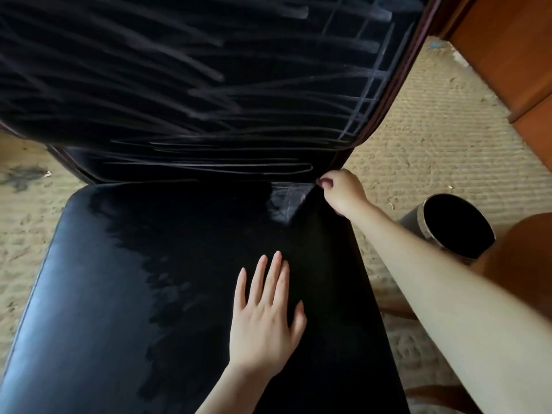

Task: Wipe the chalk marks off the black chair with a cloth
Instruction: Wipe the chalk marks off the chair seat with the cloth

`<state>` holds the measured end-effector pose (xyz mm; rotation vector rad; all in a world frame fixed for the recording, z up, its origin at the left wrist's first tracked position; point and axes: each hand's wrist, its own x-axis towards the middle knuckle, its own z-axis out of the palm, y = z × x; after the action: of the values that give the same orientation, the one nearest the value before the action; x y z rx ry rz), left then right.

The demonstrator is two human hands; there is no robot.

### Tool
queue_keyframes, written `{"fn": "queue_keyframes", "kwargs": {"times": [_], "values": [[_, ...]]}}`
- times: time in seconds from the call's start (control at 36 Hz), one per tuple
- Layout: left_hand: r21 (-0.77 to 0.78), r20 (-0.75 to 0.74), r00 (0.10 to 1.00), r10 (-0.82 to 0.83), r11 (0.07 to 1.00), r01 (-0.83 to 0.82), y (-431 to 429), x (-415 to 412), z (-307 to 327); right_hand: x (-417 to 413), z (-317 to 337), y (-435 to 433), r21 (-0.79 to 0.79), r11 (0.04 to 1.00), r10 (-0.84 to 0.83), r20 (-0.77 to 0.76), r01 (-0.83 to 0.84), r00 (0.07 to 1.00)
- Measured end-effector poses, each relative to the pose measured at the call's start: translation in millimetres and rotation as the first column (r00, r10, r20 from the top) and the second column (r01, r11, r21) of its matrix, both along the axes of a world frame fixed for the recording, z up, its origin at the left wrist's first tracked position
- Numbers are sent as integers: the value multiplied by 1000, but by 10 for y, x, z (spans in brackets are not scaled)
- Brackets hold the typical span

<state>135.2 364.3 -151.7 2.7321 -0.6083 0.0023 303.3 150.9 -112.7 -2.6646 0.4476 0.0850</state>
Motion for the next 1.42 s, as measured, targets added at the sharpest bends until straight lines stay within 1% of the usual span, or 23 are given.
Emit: {"fn": "queue_keyframes", "kwargs": {"times": [0.08, 0.19, 0.31, 0.36, 0.42, 0.47, 0.5, 0.56, 0.61, 0.67, 0.69, 0.75, 0.83, 0.89, 0.97, 1.08, 1.17, 1.19, 1.28, 1.31, 1.36, 1.42], "values": [[4, -1, 1000, 3, 1000, -3, -6, 4, 5, -53, -3, 72, -58, 993, 104, -16, -105, 994], [12, -27, 1000, 7, 1000, -7, -2, -4, 8, -333, 33, 271, -101, 937, 336, -10, -335, 942], [24, -20, 1000, 3, 1000, -3, 20, 12, -16, -827, 40, 562, -5, 827, 561, -21, -561, 827], [9, 1, 1000, 1, 1000, -1, -8, 3, 21, -995, 94, 590, 89, 801, 595, -16, -592, 804], [9, 1, 1000, -1, 1000, 1, -7, -8, 13, -997, 100, 561, 191, 802, 581, -27, -566, 814], [10, 2, 1000, -1, 1000, 1, -20, -20, 18, -926, 141, 476, 211, 805, 566, 8, -555, 824], [11, 2, 1000, -2, 1000, 2, -22, -17, 24, -852, 166, 427, 192, 823, 534, 58, -534, 844], [10, -6, 1000, 0, 1000, 0, -12, -11, 26, -633, 202, 289, 116, 901, 406, 118, -419, 906], [8, -7, 1000, 4, 1000, -4, -1, 1, 23, -364, 242, 106, -30, 960, 281, 90, -279, 955], [5, -8, 1000, 6, 1000, -6, 2, 0, 16, -145, 251, -68, -110, 980, 168, 28, -164, 985], [3, -7, 1000, 5, 1000, -5, 2, -3, 12, -73, 234, -99, -114, 986, 121, 5, -120, 993], [1, -5, 1000, 3, 1000, -3, 1, 0, 5, 15, 149, -50, -94, 992, 83, -12, -84, 996], [1, -3, 1000, 5, 1000, -5, -6, 6, 4, 74, -35, 128, -82, 996, 41, 9, -40, 999], [2, -10, 1000, 10, 1000, -10, -10, 7, 1, 74, -89, 239, -118, 992, 51, 16, -49, 999], [1, -16, 1000, 22, 1000, -22, -18, 11, 1, -12, -72, 399, -141, 978, 158, 23, -153, 987], [-4, -19, 999, 40, 999, -40, -26, 17, 16, -397, -58, 748, -49, 939, 343, 83, -340, 936], [-16, 3, 1000, 28, 999, -28, -27, 13, -1, -812, -50, 1003, 20, 856, 512, 95, -516, 854], [-26, 14, 1000, 26, 999, -26, -24, 8, -12, -883, -43, 1031, 60, 833, 544, 92, -550, 834], [-19, 25, 999, 36, 999, -36, -20, -1, -18, -837, 6, 959, 246, 817, 519, 82, -522, 851], [-12, 27, 999, 39, 999, -39, -20, 2, -16, -780, 41, 920, 281, 815, 499, 102, -506, 861], [-7, 32, 999, 38, 999, -38, -25, 8, -7, -616, 98, 811, 277, 855, 401, 181, -437, 898], [-12, 37, 999, 39, 999, -39, -28, 10, 2, -426, 199, 661, 260, 925, 231, 197, -278, 953]]}}
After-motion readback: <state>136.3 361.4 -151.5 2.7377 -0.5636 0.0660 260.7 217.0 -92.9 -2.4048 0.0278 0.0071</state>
